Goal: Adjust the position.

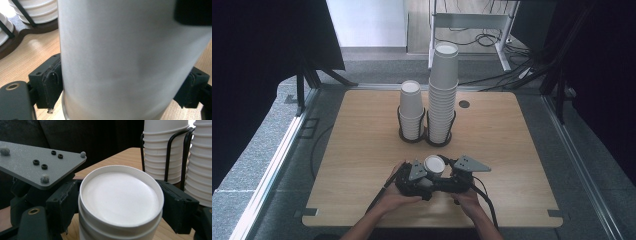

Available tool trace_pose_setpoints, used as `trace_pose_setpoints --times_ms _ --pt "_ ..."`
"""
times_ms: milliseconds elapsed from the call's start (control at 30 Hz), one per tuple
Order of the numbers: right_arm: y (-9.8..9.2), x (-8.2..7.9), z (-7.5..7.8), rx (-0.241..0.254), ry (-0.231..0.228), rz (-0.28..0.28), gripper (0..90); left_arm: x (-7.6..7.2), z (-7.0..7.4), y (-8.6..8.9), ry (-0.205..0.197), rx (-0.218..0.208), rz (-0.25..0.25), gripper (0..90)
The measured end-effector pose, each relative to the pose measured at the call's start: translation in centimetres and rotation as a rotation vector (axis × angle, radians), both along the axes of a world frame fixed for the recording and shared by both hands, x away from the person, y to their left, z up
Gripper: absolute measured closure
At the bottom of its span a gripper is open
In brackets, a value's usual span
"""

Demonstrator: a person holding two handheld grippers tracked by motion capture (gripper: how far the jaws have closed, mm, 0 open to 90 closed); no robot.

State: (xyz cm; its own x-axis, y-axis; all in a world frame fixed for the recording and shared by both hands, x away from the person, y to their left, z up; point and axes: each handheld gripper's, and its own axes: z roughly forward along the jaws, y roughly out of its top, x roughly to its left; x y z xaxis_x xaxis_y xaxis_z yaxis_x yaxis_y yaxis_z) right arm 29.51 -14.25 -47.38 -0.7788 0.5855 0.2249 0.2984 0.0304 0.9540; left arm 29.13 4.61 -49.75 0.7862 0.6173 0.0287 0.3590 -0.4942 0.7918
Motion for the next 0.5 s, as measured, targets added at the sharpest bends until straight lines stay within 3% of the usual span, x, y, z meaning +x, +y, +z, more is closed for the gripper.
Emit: trace_pose_setpoints --times_ms 500 --pt "0.08 0.36 -0.58 -0.037 0.045 -0.016 22.3 -0.14 -0.38 -0.17 -0.005 0.027 -0.009 11.9"
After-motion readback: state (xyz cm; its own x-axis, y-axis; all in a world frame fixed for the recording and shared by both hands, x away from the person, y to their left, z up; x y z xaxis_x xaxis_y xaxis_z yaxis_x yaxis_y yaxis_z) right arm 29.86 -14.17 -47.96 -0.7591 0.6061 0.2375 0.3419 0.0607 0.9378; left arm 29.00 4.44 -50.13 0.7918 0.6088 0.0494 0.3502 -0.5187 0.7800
